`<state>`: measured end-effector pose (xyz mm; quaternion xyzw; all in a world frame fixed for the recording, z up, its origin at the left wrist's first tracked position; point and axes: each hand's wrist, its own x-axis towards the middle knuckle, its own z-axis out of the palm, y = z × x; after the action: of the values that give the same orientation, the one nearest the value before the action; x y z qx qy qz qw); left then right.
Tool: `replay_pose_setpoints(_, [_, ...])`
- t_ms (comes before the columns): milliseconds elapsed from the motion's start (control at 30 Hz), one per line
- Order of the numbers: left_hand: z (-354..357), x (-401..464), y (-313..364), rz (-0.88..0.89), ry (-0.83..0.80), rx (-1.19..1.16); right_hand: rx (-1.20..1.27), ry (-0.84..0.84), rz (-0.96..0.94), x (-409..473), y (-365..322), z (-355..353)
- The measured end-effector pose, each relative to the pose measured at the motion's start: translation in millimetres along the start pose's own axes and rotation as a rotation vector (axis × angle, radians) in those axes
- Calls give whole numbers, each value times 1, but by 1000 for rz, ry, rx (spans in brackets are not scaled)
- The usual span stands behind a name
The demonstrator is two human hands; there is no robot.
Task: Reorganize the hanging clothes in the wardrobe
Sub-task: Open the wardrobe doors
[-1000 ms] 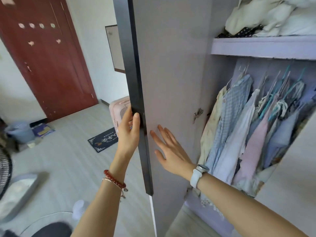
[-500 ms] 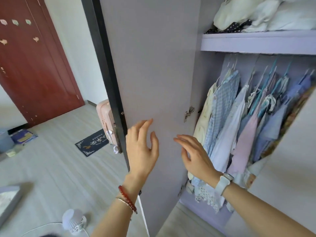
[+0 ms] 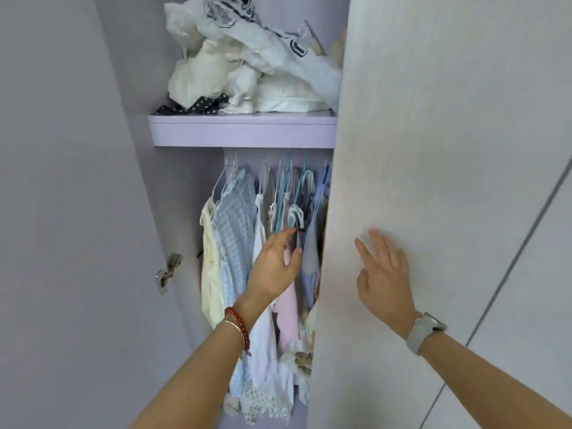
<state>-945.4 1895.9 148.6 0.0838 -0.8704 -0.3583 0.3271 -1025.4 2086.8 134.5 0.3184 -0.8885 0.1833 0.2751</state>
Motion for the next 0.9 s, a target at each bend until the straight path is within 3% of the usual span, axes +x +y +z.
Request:
replay_pose_setpoints(167, [55, 61, 28, 2, -148, -251, -168, -143, 73, 20, 44, 3])
replay_pose_setpoints(333, [61, 64, 40, -35, -182, -494, -66, -238, 84, 16, 42, 4])
replay_pose_setpoints(600, [36, -9, 60, 105, -202, -541, 306, -95, 127, -49, 3, -16])
replay_pose_setpoints(900, [24, -79, 96, 394, -476, -547, 432, 6, 241, -137, -17, -58])
